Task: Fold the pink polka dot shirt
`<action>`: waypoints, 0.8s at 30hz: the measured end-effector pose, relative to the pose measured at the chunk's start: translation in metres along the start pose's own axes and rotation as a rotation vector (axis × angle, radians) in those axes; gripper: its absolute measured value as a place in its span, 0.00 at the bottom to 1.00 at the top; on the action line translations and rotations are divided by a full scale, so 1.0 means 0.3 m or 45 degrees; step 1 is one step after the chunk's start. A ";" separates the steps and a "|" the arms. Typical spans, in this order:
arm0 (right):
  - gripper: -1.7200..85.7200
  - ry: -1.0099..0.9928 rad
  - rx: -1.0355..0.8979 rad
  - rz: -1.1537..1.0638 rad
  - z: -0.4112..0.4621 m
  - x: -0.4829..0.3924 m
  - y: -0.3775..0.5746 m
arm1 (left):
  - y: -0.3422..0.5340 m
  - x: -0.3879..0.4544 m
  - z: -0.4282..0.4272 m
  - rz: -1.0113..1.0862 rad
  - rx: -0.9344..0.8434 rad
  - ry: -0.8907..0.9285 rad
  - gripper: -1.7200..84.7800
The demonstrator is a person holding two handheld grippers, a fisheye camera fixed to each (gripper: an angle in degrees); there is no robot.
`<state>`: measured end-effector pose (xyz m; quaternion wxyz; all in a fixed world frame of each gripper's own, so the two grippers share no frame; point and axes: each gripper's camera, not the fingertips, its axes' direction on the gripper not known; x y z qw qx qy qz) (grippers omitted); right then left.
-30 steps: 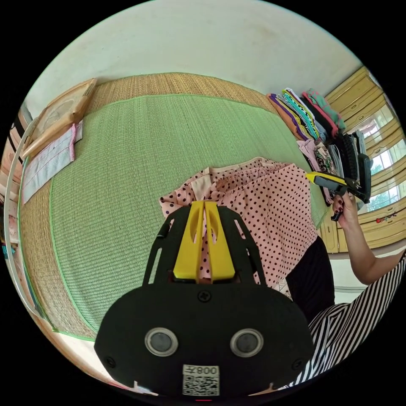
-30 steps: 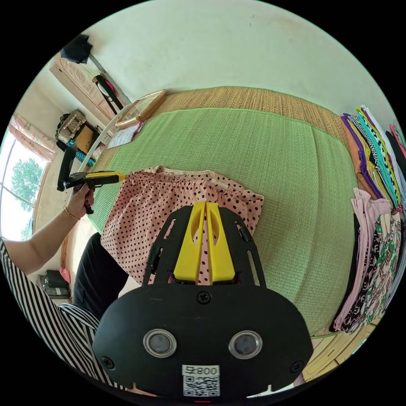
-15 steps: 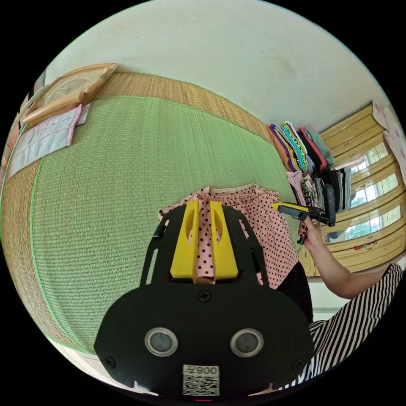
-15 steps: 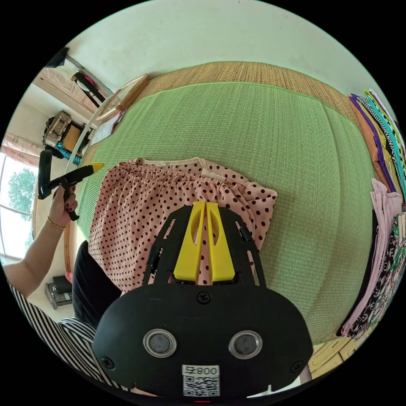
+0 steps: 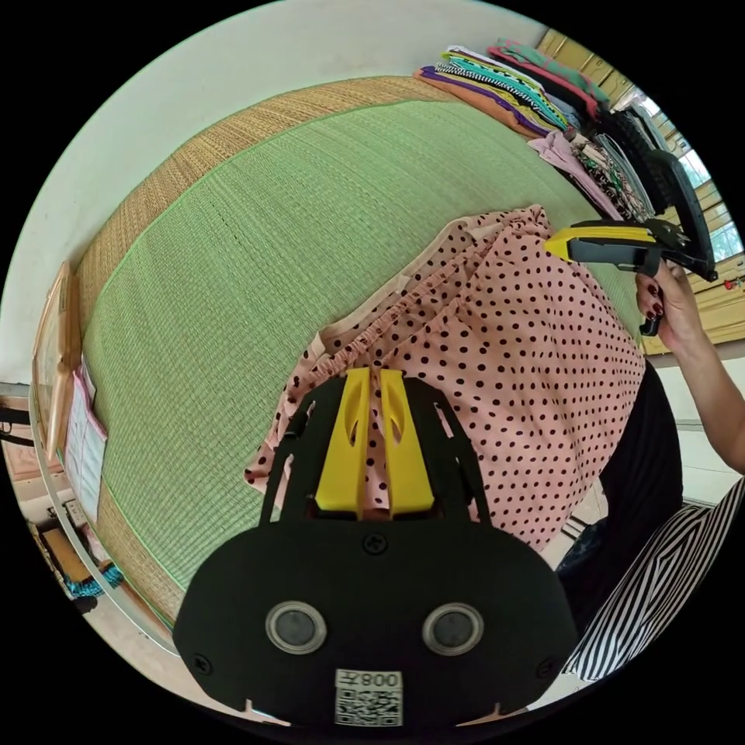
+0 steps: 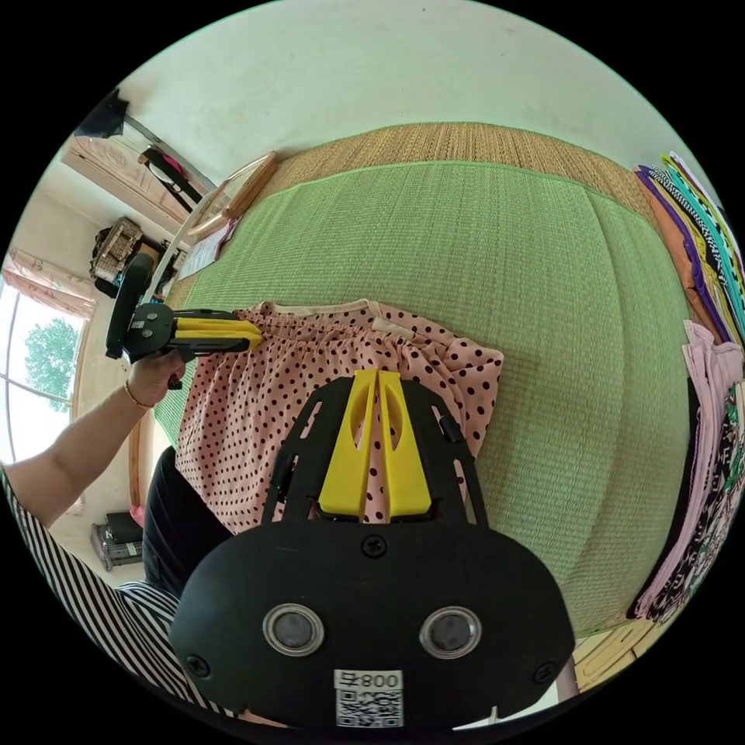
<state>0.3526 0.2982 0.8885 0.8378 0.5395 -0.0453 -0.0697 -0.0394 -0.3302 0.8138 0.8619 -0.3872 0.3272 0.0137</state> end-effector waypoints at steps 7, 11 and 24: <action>0.02 -0.020 0.085 -0.010 -0.064 -0.009 0.026 | 0.052 -0.034 -0.114 -0.083 0.194 0.107 0.03; 0.02 -0.010 0.112 -0.013 -0.077 -0.015 0.015 | 0.056 -0.089 -0.143 -0.152 0.259 0.200 0.03; 0.02 0.027 -0.008 -0.004 0.056 -0.005 -0.035 | 0.022 -0.171 0.018 -0.248 0.103 0.114 0.04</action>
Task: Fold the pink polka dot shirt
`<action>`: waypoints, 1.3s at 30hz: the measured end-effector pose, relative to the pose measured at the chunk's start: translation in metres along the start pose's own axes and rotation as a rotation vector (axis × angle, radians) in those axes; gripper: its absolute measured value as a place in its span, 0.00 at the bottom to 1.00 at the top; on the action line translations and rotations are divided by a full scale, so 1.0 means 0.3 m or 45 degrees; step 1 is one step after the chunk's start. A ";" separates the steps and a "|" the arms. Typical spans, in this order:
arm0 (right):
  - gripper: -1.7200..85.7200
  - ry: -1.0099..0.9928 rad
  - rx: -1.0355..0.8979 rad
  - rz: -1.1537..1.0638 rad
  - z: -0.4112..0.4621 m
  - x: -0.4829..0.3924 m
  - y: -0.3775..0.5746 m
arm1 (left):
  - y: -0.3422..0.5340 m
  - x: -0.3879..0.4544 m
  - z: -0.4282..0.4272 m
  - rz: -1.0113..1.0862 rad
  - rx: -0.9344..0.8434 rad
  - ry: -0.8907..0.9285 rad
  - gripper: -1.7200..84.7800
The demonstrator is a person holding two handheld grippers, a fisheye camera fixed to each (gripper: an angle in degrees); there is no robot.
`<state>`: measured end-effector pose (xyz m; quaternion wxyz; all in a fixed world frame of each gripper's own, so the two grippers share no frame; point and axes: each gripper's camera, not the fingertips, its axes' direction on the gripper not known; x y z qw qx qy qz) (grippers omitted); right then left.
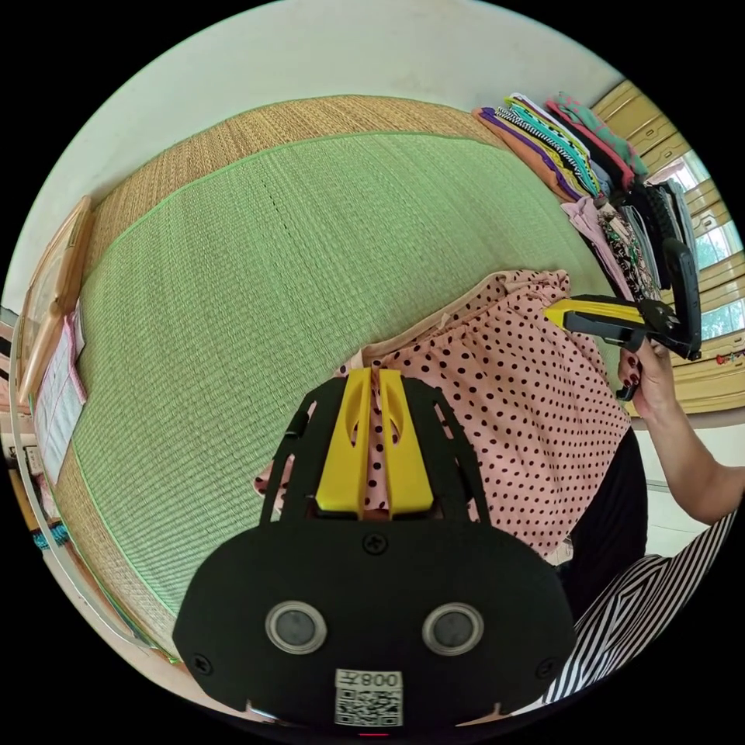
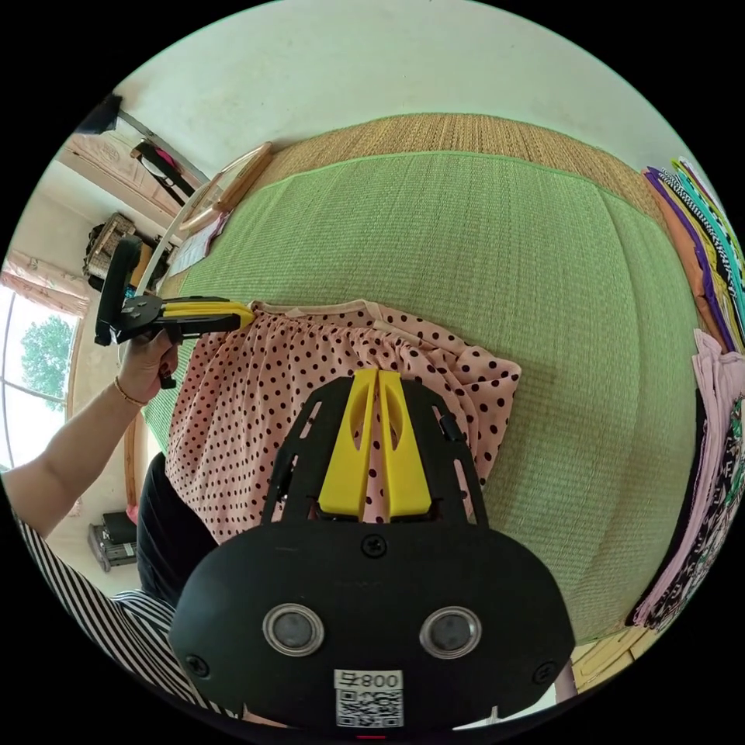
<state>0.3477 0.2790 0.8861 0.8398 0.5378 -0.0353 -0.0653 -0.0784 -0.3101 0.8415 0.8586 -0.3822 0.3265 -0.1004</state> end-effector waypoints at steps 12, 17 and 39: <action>0.02 0.144 -0.033 0.021 -0.008 0.092 0.021 | 0.065 -0.053 0.006 -0.017 0.014 0.017 0.05; 0.02 0.122 -0.058 0.020 0.010 0.115 0.002 | 0.114 -0.098 -0.014 -0.065 0.062 0.082 0.08; 0.02 0.076 -0.086 -0.003 0.060 0.173 0.002 | 0.499 -0.237 -0.012 -0.352 0.180 0.041 0.03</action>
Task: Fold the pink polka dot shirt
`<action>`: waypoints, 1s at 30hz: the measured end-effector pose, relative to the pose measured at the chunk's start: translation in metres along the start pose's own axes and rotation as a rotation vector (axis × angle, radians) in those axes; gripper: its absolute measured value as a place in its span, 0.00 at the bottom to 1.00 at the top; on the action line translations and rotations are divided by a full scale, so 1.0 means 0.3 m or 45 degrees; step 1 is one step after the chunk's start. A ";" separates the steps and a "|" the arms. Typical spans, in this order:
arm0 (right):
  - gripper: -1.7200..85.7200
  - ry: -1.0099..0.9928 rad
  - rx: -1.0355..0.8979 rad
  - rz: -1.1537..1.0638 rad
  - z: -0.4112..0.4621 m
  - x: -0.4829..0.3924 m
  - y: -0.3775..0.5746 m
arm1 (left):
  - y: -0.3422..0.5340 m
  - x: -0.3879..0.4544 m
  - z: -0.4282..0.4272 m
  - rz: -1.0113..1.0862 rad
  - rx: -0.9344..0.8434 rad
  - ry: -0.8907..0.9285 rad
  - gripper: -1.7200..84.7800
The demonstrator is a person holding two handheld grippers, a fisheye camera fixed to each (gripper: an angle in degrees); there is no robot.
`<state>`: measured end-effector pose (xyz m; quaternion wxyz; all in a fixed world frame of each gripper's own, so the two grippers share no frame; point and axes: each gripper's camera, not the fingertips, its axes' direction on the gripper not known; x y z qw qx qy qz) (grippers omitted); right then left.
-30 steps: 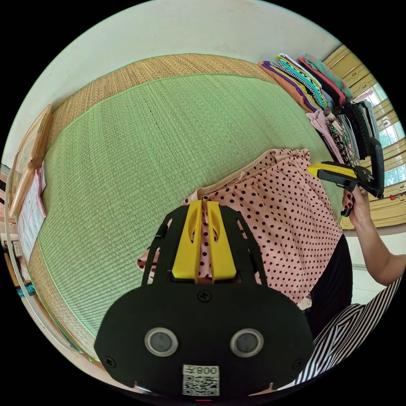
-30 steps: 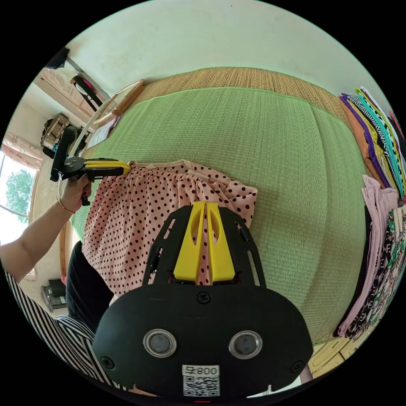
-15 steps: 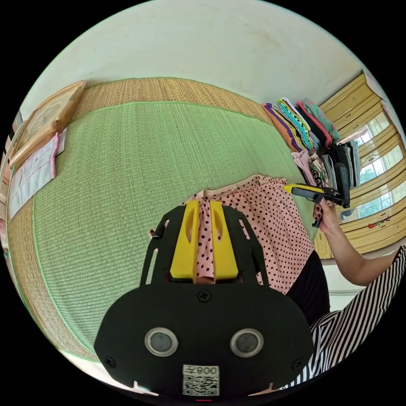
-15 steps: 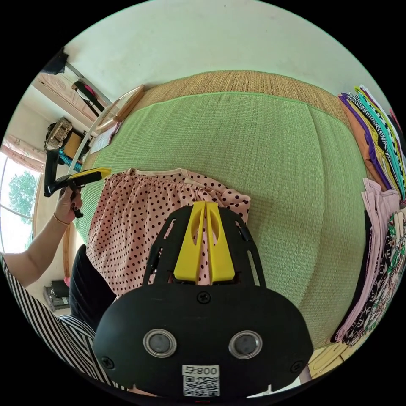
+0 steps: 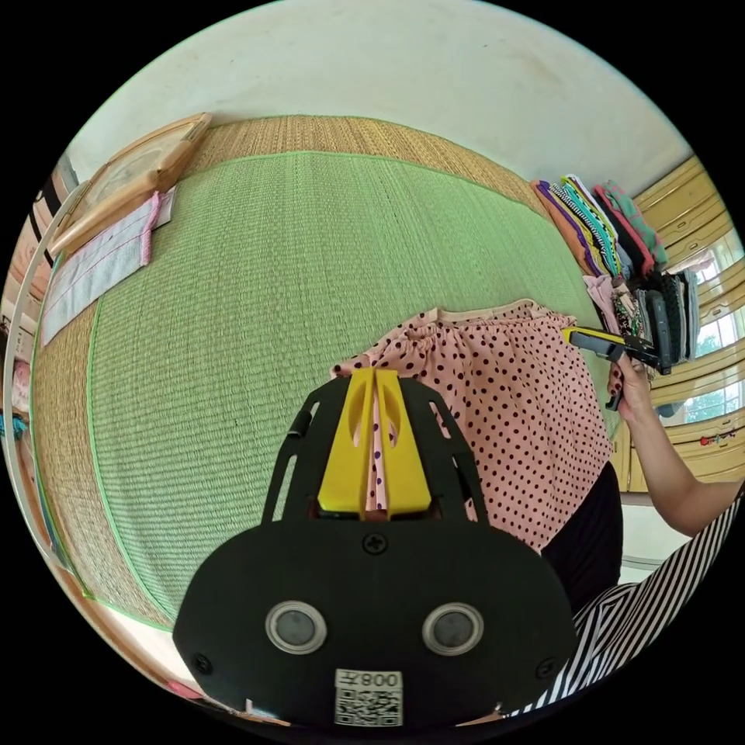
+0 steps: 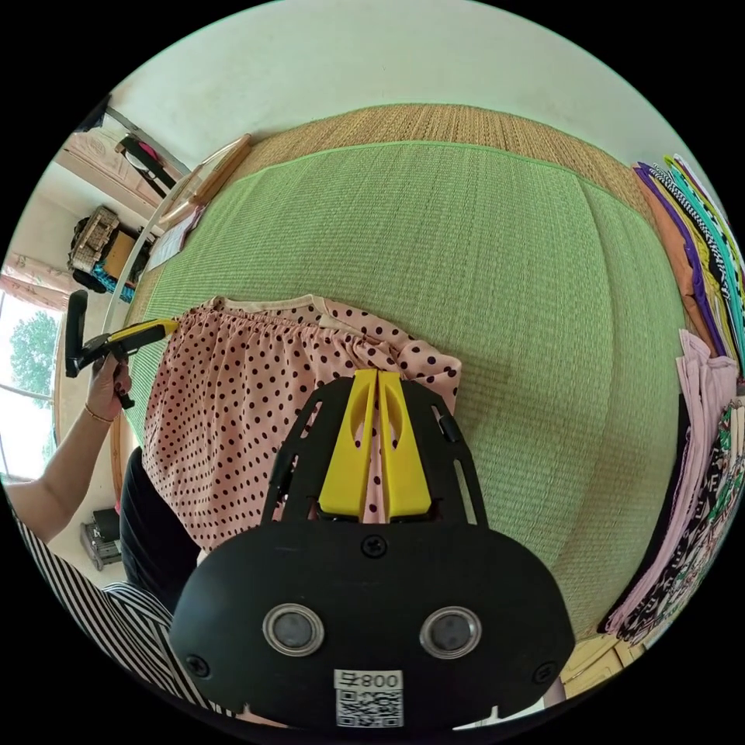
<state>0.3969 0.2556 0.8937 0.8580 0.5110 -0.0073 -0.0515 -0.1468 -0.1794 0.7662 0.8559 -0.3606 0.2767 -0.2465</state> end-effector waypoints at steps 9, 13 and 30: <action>0.02 -0.064 0.060 -0.013 -0.053 0.034 0.051 | 0.087 0.115 0.039 0.127 0.029 0.062 0.02; 0.02 -0.086 0.103 0.021 -0.108 0.078 0.119 | 0.116 0.107 0.142 0.086 -0.089 0.016 0.02; 0.09 -0.313 -0.082 0.214 -0.126 0.294 0.646 | 0.522 0.232 0.214 0.001 -0.203 0.052 0.02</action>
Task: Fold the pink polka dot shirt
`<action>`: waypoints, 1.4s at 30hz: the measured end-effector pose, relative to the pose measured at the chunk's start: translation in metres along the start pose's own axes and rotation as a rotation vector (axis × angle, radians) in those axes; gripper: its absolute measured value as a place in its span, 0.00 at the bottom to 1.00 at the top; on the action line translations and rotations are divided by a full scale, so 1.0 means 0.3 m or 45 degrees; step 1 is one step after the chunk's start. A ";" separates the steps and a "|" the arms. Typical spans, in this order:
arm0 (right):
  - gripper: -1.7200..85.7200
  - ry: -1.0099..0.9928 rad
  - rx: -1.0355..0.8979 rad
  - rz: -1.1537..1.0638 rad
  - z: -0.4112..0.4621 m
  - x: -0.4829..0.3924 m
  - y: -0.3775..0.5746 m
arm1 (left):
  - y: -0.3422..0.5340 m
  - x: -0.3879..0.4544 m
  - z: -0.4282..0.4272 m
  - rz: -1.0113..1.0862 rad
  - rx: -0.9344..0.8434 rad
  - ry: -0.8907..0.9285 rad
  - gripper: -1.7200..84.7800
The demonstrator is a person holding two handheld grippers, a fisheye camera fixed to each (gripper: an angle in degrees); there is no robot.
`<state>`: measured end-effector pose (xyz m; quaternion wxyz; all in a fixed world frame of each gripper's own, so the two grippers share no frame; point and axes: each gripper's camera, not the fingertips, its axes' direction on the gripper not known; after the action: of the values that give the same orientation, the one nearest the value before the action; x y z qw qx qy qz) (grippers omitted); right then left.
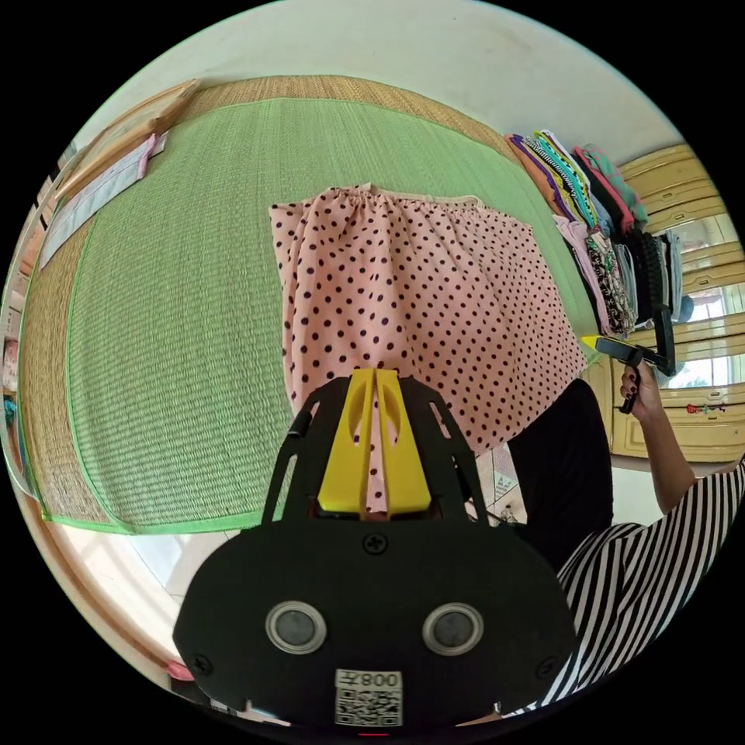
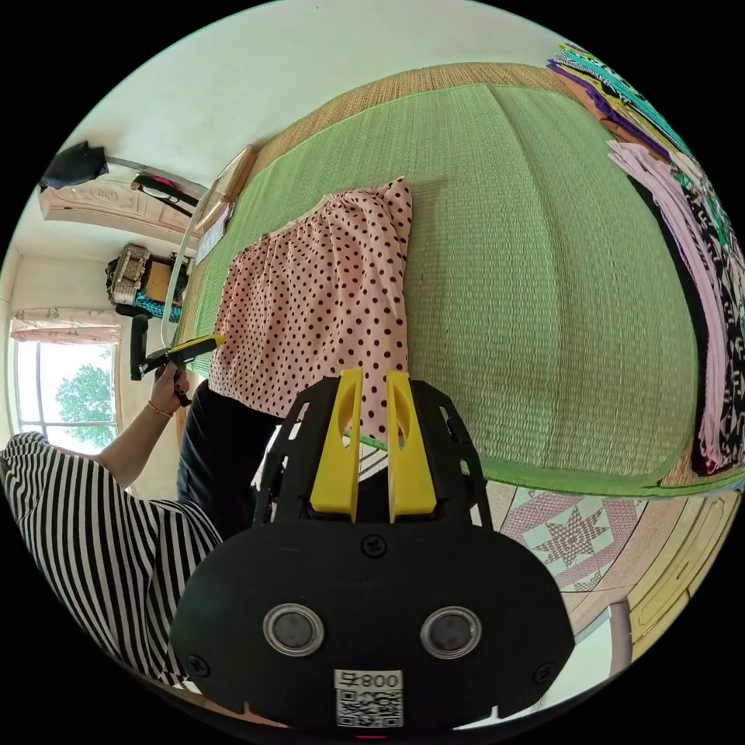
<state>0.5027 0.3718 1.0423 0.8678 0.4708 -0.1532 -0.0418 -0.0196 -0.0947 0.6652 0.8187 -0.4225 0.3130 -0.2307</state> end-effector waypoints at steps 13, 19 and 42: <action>0.11 -0.128 0.161 0.215 -0.075 0.219 0.215 | 0.101 0.166 0.099 0.072 0.047 0.072 0.02; 0.12 -0.291 0.135 0.265 -0.014 0.317 0.255 | 0.168 0.317 0.214 0.152 -0.001 0.187 0.03; 0.02 -0.578 0.225 0.218 -0.044 0.485 0.354 | 0.154 0.956 0.509 0.633 0.038 0.263 0.10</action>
<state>0.6374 0.4095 1.1567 0.7671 0.5086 -0.3864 -0.0590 0.2936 -0.1706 0.6036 0.8201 -0.2949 0.4855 -0.0689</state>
